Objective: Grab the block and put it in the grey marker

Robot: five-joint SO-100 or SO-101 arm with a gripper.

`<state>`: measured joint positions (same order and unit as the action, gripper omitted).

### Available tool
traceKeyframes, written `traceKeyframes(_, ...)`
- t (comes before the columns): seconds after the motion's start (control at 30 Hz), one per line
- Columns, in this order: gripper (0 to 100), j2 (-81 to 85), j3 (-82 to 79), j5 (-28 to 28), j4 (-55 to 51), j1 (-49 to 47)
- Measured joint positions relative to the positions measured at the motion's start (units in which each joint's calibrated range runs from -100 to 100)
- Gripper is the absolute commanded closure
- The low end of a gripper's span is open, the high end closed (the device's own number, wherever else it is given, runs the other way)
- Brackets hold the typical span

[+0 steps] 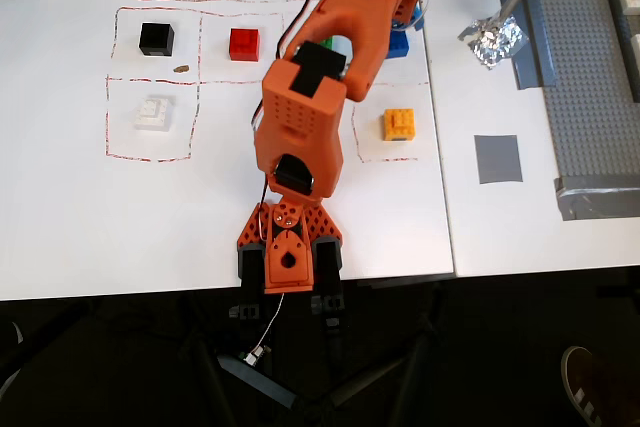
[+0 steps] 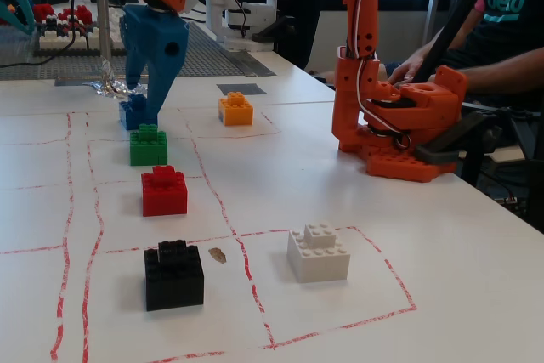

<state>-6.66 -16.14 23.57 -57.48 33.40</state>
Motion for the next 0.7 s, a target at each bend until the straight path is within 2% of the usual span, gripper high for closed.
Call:
traceKeyframes(0.5,70,-7.48,5.05,0.0,0.08,0.3)
traceKeyframes(0.7,79,-7.91,5.05,-0.05,0.64,0.4)
